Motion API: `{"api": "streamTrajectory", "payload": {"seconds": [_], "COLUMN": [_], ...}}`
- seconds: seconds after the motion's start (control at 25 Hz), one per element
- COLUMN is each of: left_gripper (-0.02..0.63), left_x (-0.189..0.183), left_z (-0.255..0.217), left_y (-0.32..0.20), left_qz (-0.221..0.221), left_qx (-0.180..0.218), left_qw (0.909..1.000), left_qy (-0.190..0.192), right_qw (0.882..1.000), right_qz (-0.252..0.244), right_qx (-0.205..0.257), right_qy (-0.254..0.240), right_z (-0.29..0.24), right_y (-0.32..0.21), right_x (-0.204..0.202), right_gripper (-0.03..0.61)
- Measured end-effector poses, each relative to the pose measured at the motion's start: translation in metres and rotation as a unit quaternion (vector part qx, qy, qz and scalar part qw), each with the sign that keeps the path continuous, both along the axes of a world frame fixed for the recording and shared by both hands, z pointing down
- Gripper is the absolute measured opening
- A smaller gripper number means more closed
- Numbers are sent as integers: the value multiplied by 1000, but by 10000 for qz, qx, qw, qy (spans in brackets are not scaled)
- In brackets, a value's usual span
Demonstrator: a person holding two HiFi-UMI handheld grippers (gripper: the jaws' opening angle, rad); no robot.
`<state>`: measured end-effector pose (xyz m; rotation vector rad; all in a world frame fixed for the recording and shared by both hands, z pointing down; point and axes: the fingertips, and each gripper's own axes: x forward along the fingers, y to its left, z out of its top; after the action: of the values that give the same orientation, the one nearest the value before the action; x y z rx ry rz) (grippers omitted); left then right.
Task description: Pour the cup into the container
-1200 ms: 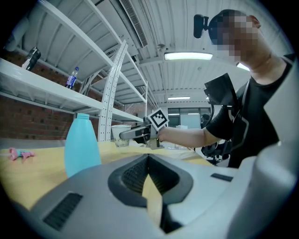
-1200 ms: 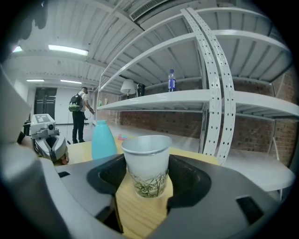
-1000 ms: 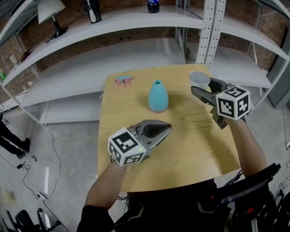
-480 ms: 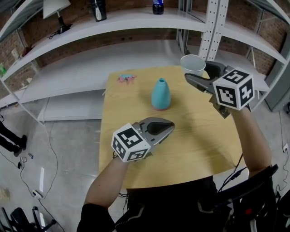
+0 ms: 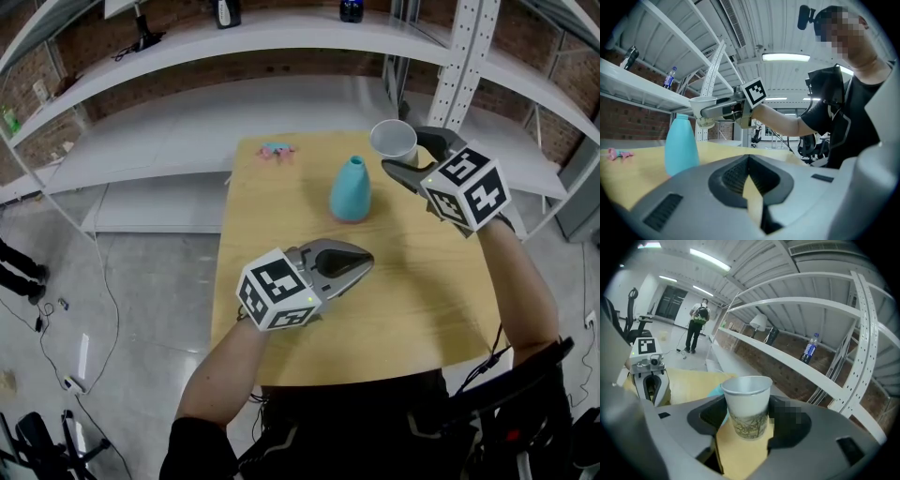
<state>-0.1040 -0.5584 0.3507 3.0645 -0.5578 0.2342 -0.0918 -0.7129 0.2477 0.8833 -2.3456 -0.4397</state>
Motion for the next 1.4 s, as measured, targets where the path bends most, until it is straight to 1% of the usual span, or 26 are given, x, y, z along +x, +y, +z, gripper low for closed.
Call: {"api": "streamTrajectory", "payload": {"seconds": [0.12, 0.24, 0.52, 0.76, 0.84, 1.08, 1.4], "left_gripper": [2, 2, 2, 2, 2, 2, 2], "left_x": [-5, -8, -9, -9, -10, -10, -10], "left_z": [0, -1, 0, 0, 0, 0, 1], "left_y": [-2, -3, -1, -1, -1, 0, 0], "left_qz": [-39, -63, -33, -26, -24, -12, 15], "left_qx": [-6, -2, -13, -7, 1, 9, 10], "left_qw": [10000, 10000, 10000, 10000, 10000, 10000, 10000], "left_qy": [4, 21, 5, 7, 19, 23, 23], "right_qw": [9987, 9946, 9835, 9709, 9673, 9593, 9500], "right_qz": [-69, -120, -111, -129, -139, -136, -149], "right_qx": [254, 550, 956, 1359, 1424, 1577, 1798], "right_qy": [440, 874, 1531, 1966, 2094, 2339, 2550], "right_z": [4, 6, 15, 13, 13, 14, 14], "right_y": [-1, -1, -6, -9, -9, -11, -12], "right_x": [-7, -13, -17, -21, -22, -23, -25], "right_gripper": [284, 284, 284, 284, 284, 284, 284]}}
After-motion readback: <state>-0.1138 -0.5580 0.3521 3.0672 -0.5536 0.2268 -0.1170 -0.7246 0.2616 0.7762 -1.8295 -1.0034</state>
